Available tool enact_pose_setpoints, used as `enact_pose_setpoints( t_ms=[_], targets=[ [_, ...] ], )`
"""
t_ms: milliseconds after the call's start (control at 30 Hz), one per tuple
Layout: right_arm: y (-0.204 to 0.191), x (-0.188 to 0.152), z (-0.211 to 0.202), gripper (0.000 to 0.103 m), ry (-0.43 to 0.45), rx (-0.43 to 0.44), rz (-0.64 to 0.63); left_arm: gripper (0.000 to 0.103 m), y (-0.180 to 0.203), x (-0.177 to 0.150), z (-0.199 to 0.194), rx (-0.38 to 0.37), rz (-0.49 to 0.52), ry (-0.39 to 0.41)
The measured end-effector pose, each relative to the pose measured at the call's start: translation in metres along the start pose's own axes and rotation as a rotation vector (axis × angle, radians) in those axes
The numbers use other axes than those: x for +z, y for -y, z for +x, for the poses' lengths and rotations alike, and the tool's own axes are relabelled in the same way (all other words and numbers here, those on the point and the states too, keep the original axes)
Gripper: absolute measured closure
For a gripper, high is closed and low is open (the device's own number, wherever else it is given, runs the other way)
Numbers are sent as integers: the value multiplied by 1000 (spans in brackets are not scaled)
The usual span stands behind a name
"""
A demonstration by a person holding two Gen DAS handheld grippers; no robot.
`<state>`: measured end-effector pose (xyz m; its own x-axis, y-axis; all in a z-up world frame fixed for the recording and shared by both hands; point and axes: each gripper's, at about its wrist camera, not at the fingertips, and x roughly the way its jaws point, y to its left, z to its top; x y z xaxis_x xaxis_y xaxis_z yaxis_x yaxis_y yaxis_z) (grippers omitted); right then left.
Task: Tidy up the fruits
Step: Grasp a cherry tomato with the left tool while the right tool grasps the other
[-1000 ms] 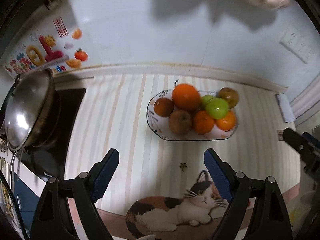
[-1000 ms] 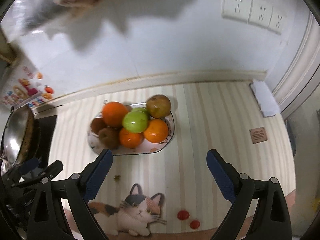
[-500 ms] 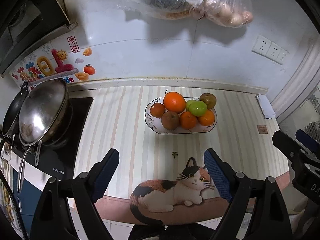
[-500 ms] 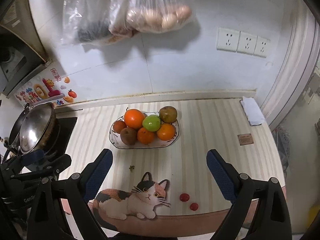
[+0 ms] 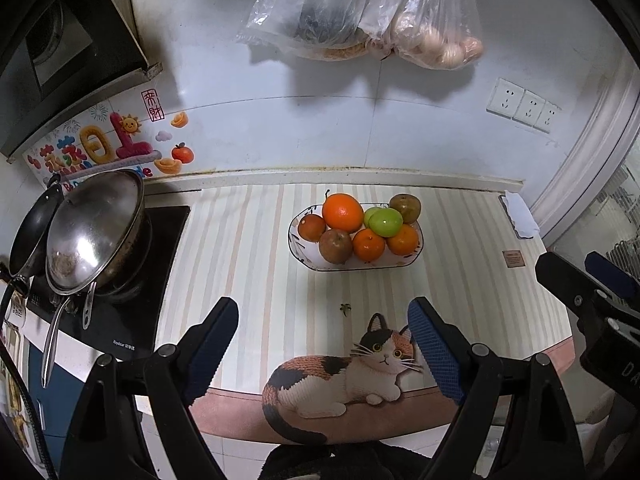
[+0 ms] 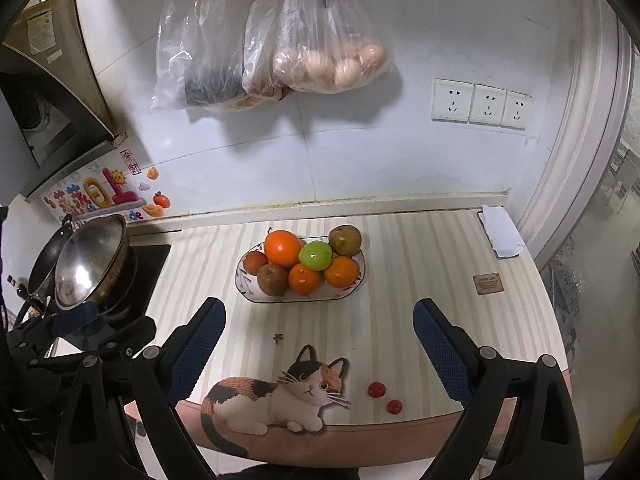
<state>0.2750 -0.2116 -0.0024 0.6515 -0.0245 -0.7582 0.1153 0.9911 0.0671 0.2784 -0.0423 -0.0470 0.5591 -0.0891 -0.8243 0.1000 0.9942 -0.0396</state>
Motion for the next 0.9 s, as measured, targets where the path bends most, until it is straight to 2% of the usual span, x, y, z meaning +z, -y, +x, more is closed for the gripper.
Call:
enact_pose_setpoints(
  t_ms=[233, 300, 500, 567, 733, 833, 900],
  targets=[
    [19, 0, 24, 6, -42, 21, 68, 14, 9, 2, 22, 9, 5, -50],
    [31, -1, 35, 4, -63, 22, 100, 8, 14, 4, 35, 27, 8, -64],
    [85, -17, 77, 4, -161, -28, 189, 8, 44, 5, 88, 16, 53, -119],
    [108, -33, 101, 4, -222, -48, 220, 8, 61, 1, 112, 18, 91, -152],
    [150, -86, 157, 5, -378, -67, 296, 8, 100, -23, 179, 10, 198, -306],
    [169, -124, 189, 16, -465, -67, 347, 8, 114, -42, 211, 11, 232, -392],
    [179, -147, 207, 32, -518, -39, 395, 9, 118, -53, 225, 5, 238, -431]
  ],
)
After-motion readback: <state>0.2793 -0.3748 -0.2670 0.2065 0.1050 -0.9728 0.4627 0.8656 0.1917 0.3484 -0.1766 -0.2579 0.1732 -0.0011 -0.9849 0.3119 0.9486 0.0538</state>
